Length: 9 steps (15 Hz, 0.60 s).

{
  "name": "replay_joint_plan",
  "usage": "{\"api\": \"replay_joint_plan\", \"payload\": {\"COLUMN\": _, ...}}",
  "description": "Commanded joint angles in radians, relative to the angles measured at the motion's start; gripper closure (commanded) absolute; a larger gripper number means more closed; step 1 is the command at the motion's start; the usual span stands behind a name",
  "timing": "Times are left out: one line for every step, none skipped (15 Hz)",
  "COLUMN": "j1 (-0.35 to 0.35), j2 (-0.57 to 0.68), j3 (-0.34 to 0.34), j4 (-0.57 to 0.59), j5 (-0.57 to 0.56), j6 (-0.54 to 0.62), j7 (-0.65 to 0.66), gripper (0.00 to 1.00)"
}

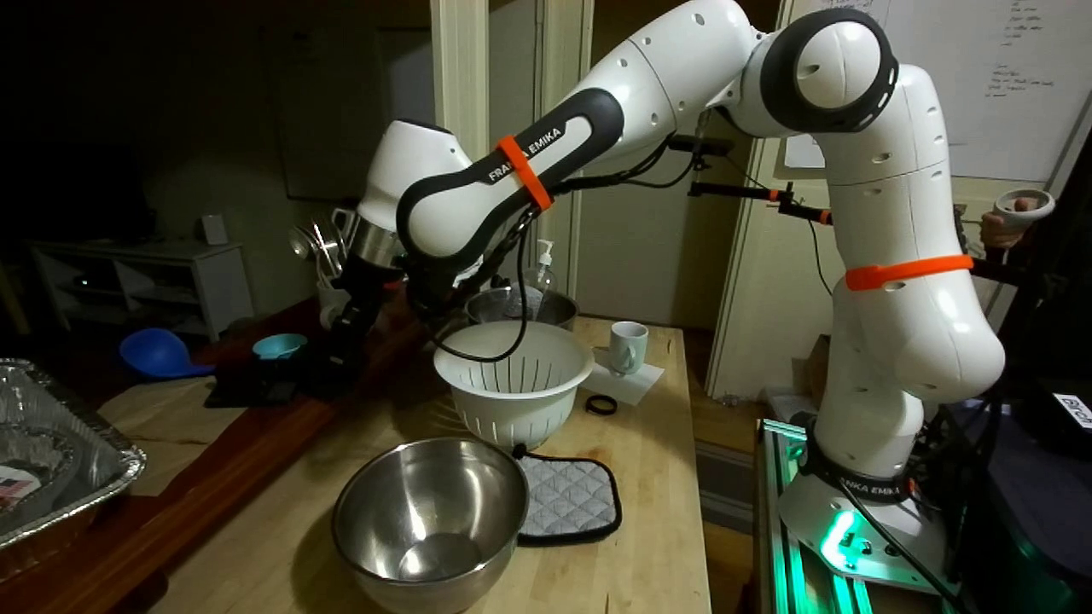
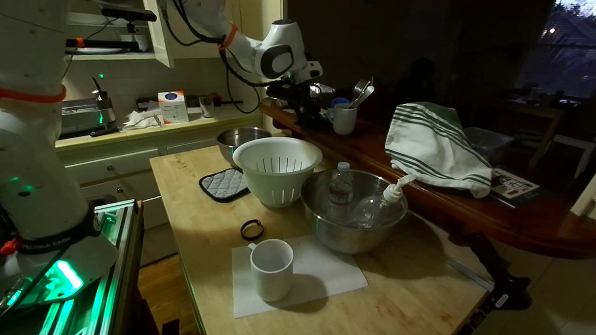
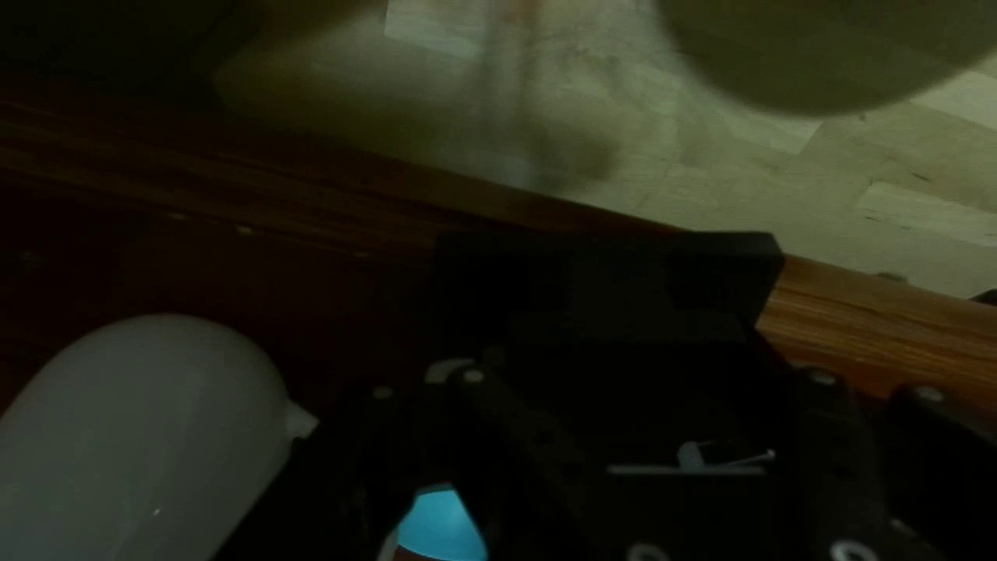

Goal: Put the dark blue ladle inside the silver bowl

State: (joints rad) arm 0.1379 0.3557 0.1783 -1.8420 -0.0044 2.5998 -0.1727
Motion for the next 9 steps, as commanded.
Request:
{"api": "replay_joint_plan", "payload": {"j1": -0.003, "j2": -0.087, "j3": 0.020, "j4": -0.063, "j5": 0.002, "j6": -0.066, "j7": -0.047, "gripper": 0.59}}
{"api": "replay_joint_plan", "payload": {"j1": 0.004, "j2": -0.110, "j3": 0.017, "j4": -0.077, "j5": -0.010, "j6": -0.081, "j7": -0.043, "gripper": 0.59}}
{"api": "replay_joint_plan", "payload": {"j1": 0.020, "j2": -0.133, "j3": 0.002, "j4": -0.093, "j5": -0.042, "j6": -0.088, "j7": -0.013, "gripper": 0.59}}
{"api": "replay_joint_plan", "payload": {"j1": 0.033, "j2": -0.153, "j3": -0.010, "j4": -0.107, "j5": -0.081, "j6": -0.087, "j7": 0.008, "gripper": 0.59}}
{"api": "replay_joint_plan", "payload": {"j1": 0.046, "j2": -0.168, "j3": -0.026, "j4": -0.116, "j5": -0.134, "j6": -0.069, "j7": 0.040, "gripper": 0.59}}
{"api": "replay_joint_plan", "payload": {"j1": 0.052, "j2": -0.172, "j3": -0.039, "j4": -0.116, "j5": -0.183, "j6": -0.057, "j7": 0.068, "gripper": 0.59}}
{"api": "replay_joint_plan", "payload": {"j1": 0.056, "j2": -0.174, "j3": -0.047, "j4": -0.112, "j5": -0.227, "j6": -0.047, "j7": 0.087, "gripper": 0.59}}
{"api": "replay_joint_plan", "payload": {"j1": 0.056, "j2": -0.171, "j3": -0.049, "j4": -0.105, "j5": -0.255, "j6": -0.036, "j7": 0.096, "gripper": 0.59}}
{"api": "replay_joint_plan", "payload": {"j1": 0.060, "j2": -0.173, "j3": -0.057, "j4": -0.100, "j5": -0.295, "j6": -0.032, "j7": 0.123, "gripper": 0.59}}
